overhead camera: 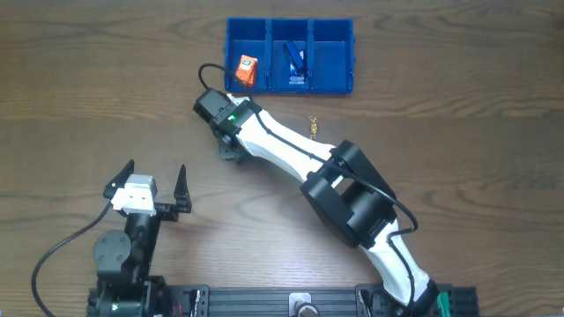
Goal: Sort Candies Into Trays
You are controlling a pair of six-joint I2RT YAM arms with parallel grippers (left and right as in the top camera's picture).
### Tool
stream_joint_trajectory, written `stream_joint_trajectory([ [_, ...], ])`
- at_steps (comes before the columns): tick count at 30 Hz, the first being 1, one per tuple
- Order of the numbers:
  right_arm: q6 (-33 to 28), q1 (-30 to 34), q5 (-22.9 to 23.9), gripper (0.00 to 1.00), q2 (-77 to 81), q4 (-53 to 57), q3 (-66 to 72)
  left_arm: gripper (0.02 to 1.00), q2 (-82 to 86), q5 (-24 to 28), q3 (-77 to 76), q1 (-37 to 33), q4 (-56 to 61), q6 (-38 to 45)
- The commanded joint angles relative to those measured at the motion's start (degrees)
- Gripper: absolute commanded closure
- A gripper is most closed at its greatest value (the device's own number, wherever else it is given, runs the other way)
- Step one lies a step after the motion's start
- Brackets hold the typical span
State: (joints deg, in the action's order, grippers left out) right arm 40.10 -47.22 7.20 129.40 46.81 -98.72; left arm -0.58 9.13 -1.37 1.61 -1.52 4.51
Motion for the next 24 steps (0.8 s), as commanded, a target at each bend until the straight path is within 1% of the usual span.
stream_joint_trajectory([
  [1,0.22,-0.02,0.87,0.641,1.77,-0.37,-0.07,0.02,0.37,1.42,1.09,-0.24,-1.9,0.22],
  [4,0.22,-0.02,0.85,0.702,1.77,-0.66,-0.07,0.02,0.37,1.44,1.09,-0.24,-1.92,0.22],
  [8,0.22,-0.02,0.83,0.851,1.77,-1.16,-0.09,0.02,0.37,1.42,1.09,-0.24,-1.9,0.22],
  [11,0.22,-0.02,0.83,0.943,1.77,-1.27,-0.28,0.02,0.37,1.42,1.09,-0.24,-1.9,0.22],
  [13,0.2,0.0,0.85,0.963,1.51,-0.98,-0.72,0.02,0.37,1.42,1.09,-0.24,-1.9,0.22],
  [16,-0.98,0.48,1.86,0.963,-0.68,0.68,-2.27,0.02,0.37,1.42,1.09,-0.24,-1.9,0.22],
  [17,-1.57,0.96,2.95,0.963,-2.38,1.33,-2.91,0.02,0.37,1.42,1.09,-0.24,-1.92,0.22],
  [19,-2.95,2.27,6.69,0.963,-6.1,2.95,-3.91,0.023,0.37,1.44,1.09,-0.24,-1.9,0.22],
  [21,-4.9,4.63,10.99,0.963,-10.16,4.59,-5.07,0.02,0.37,1.42,1.09,-0.24,-1.9,0.22],
  [22,-6.16,5.97,12.28,0.963,-11.65,5.05,-5.64,0.023,0.37,1.42,1.09,-0.24,-1.9,0.22],
  [23,-7.78,7.87,13.44,0.963,-13.2,5.2,-6.25,0.02,0.37,1.42,1.09,-0.24,-1.9,0.22],
  [24,-10.84,12.96,14.91,0.963,-15.41,4.31,-7.45,0.02,0.37,1.42,1.09,-0.24,-1.9,0.22],
])
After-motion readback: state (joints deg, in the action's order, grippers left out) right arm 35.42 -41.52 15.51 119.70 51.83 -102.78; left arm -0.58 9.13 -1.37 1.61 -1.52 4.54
